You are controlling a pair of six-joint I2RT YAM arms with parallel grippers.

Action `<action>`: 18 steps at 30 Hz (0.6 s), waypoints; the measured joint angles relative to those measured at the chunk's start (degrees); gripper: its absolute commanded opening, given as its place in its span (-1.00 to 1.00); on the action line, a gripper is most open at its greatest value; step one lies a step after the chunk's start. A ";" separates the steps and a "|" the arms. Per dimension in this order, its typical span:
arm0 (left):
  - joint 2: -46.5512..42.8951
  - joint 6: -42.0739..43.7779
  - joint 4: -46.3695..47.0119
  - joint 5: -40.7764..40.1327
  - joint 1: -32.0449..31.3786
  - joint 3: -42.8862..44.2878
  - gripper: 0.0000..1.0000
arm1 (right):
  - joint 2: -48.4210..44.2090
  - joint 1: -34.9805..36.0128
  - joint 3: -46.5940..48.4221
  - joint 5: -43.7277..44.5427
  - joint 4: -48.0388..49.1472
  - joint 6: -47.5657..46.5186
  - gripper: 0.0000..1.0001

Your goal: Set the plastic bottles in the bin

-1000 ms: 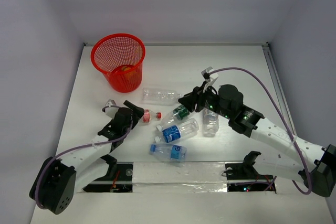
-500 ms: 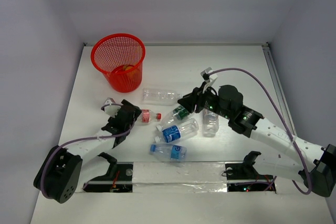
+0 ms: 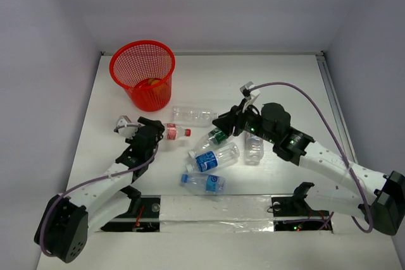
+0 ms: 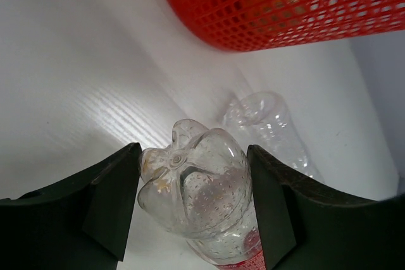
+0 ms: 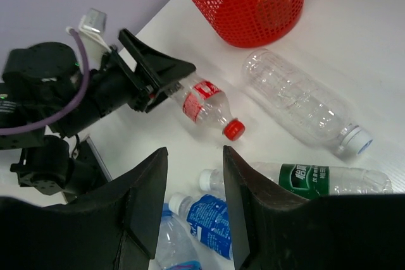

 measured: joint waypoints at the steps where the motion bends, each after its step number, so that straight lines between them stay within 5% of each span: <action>1: -1.55 0.33 -0.35 -0.79 0.00 0.24 -0.07 | 0.35 0.00 -0.17 -0.11 0.24 0.00 -0.09; 12: -22.01 8.00 -11.30 -3.41 -0.46 10.64 -0.18 | 1.62 0.00 -0.55 1.11 0.26 -0.02 -0.11; 18: -19.63 17.20 -14.86 -3.65 -0.44 26.73 -0.11 | 0.76 0.00 -0.74 2.82 0.26 -0.02 -0.11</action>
